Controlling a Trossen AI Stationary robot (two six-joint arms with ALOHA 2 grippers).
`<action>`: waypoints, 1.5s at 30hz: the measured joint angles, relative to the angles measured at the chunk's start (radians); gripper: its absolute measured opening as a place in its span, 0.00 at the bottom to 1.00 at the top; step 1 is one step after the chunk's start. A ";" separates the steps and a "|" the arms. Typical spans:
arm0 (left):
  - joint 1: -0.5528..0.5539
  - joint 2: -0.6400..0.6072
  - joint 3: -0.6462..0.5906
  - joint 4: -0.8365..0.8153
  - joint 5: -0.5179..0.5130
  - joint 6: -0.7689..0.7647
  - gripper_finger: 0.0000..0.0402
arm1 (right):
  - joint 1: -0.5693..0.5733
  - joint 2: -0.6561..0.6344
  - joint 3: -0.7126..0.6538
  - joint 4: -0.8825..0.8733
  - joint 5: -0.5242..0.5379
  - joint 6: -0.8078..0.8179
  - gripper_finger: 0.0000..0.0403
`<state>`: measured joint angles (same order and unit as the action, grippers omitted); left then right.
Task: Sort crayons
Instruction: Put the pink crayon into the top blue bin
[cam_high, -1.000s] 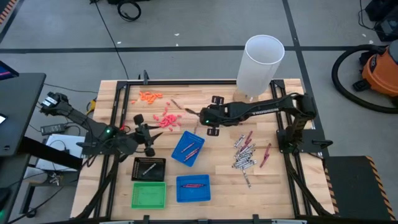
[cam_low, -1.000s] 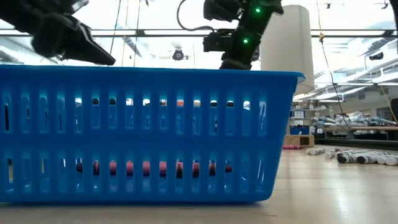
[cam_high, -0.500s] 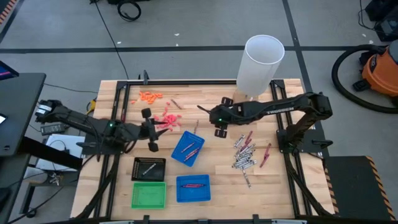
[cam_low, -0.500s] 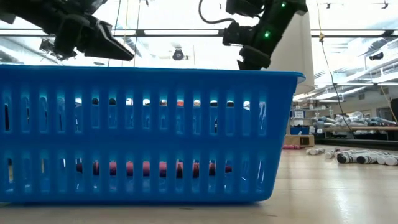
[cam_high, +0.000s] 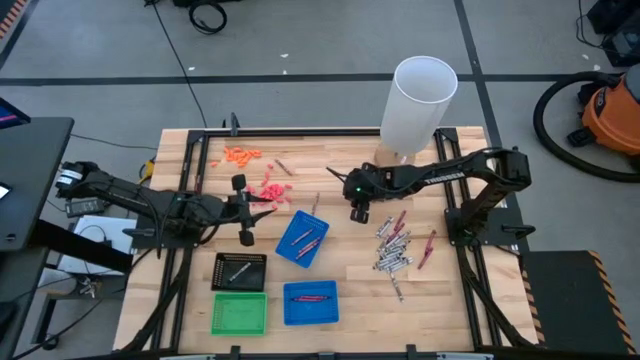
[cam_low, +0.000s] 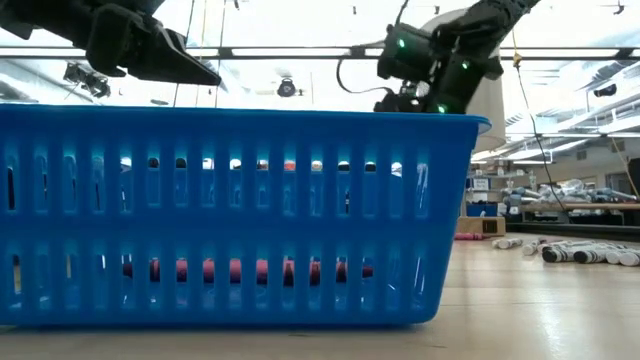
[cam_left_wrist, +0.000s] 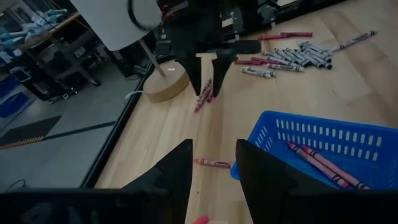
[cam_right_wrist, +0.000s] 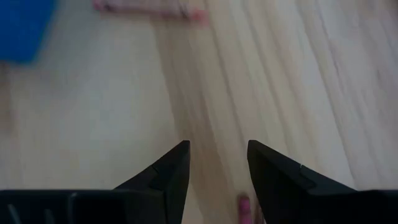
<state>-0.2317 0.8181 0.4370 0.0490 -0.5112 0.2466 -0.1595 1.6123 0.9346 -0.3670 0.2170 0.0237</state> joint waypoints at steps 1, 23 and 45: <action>0.000 0.000 0.000 -0.001 0.000 0.000 0.33 | -0.006 0.000 -0.007 -0.001 -0.003 0.007 0.42; 0.076 0.000 0.000 -0.014 0.020 -0.023 0.33 | -0.072 0.298 0.182 0.368 -0.240 -0.210 0.42; 0.078 0.000 0.000 -0.018 0.019 -0.025 0.33 | -0.081 0.393 0.243 0.264 -0.237 -0.271 0.42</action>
<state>-0.1535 0.8181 0.4370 0.0310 -0.4919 0.2214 -0.2409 2.0055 1.1773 -0.1032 -0.0205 -0.2475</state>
